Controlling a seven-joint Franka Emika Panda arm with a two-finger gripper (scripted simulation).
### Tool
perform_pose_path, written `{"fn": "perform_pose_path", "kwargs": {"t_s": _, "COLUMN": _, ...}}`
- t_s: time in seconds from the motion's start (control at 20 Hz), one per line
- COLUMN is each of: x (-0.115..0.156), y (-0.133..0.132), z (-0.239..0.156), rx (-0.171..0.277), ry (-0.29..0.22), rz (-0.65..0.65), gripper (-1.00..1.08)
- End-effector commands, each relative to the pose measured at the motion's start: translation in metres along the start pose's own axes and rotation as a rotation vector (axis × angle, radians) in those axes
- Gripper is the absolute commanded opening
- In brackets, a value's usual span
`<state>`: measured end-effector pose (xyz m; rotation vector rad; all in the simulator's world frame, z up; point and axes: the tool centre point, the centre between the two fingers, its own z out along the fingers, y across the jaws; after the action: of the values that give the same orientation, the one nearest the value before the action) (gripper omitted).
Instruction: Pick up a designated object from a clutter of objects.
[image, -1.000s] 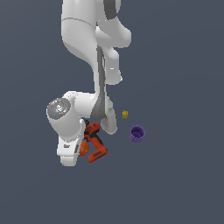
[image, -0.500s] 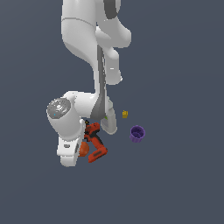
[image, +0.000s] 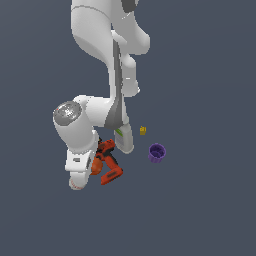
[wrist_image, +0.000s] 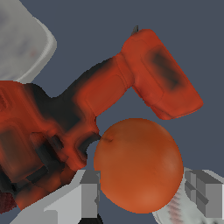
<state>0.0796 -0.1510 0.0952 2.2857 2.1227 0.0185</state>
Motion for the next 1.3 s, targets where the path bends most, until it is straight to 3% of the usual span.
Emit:
{"fn": "perform_pose_path", "kwargs": {"t_s": 0.0, "x": 0.002, "y": -0.005, "z": -0.015, "rx": -0.001, "ry": -0.001, "rz": 0.000, "gripper": -1.00}}
{"fn": "perform_pose_path", "kwargs": {"t_s": 1.25, "x": 0.045, "y": -0.087, "z": -0.240, "rx": 0.020, "ry": 0.005, "rz": -0.001, "gripper": -1.00}}
